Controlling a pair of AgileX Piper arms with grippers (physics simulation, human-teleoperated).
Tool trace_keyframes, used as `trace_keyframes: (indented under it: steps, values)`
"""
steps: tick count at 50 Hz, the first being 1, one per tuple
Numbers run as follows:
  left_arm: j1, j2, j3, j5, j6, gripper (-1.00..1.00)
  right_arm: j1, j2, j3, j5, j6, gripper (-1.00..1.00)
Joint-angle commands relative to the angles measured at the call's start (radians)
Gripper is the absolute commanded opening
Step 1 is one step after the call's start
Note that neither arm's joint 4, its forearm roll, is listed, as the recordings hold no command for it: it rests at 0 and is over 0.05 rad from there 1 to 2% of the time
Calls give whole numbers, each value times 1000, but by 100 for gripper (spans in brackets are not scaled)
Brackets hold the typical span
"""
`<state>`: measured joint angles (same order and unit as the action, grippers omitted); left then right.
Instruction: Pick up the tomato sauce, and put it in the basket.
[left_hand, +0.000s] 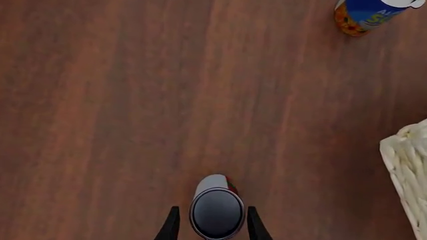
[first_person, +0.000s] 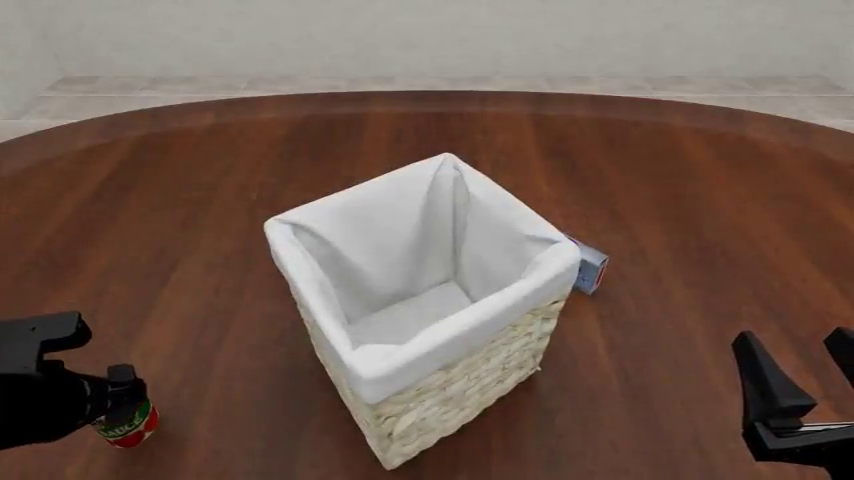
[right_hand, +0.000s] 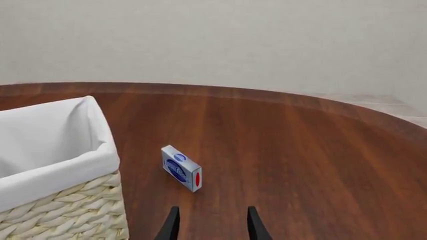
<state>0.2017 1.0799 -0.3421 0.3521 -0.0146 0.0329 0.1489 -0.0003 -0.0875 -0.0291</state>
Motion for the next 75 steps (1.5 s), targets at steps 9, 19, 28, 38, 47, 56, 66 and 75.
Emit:
trace_keyframes:
  steps: [9,19,28,38,47,56,66,75]
  values:
    - [3,34,39,-60,3,100,2,-2,0,1,0,100]
    - [-7,66,60,-103,-5,100,3,-2,0,2,0,100]
    - [12,55,38,-82,20,-100,2,-1,0,1,0,100]
    - [5,43,24,-63,29,-100,3,-1,0,1,-1,100]
    - [32,30,-53,-7,80,-100,2,-10,0,7,2,100]
    - [12,4,-101,32,73,-100,1,-8,0,6,4,100]
    - [8,-28,-167,80,72,-100,3,-18,0,14,7,100]
    - [10,-43,-260,109,94,-100,4,-24,0,20,8,100]
